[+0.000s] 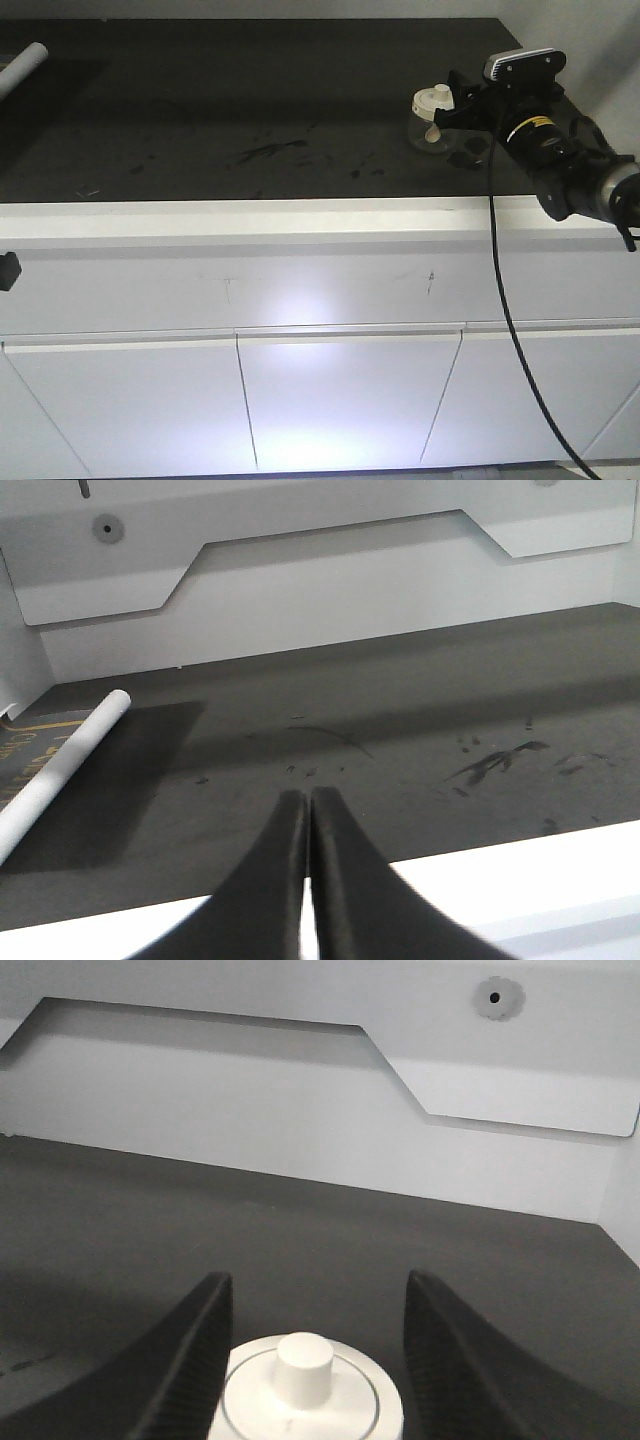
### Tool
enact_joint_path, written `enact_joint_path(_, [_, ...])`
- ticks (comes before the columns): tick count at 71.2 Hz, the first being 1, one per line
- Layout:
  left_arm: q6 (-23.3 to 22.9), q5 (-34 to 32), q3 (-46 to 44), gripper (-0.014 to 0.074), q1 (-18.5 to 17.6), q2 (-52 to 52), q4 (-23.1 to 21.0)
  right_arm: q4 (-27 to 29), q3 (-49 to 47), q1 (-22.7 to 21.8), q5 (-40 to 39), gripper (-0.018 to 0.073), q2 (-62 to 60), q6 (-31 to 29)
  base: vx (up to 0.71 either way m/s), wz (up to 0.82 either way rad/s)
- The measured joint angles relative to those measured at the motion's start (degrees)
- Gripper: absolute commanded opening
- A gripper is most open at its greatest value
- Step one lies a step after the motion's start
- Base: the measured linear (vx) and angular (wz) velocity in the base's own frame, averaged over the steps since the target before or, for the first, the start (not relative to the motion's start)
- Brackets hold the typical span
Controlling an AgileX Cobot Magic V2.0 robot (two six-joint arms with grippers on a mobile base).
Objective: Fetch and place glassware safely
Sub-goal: 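Reach the right gripper over the glass jar's white lid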
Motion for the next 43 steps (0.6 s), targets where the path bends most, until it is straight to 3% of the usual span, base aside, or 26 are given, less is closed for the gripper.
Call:
enact_joint_path(23, [0.00,0.00,0.00,-0.0007,0.00,0.00,0.00,-9.73,-13.78,0.00,6.99,0.0383,7.54,8.87,0.00,0.00])
enact_joint_path(43, [0.00,0.00,0.00,-0.0007,0.00,0.00,0.00,-10.97,-19.33,0.00,7.61,0.0383,11.95,10.52,0.00,0.01])
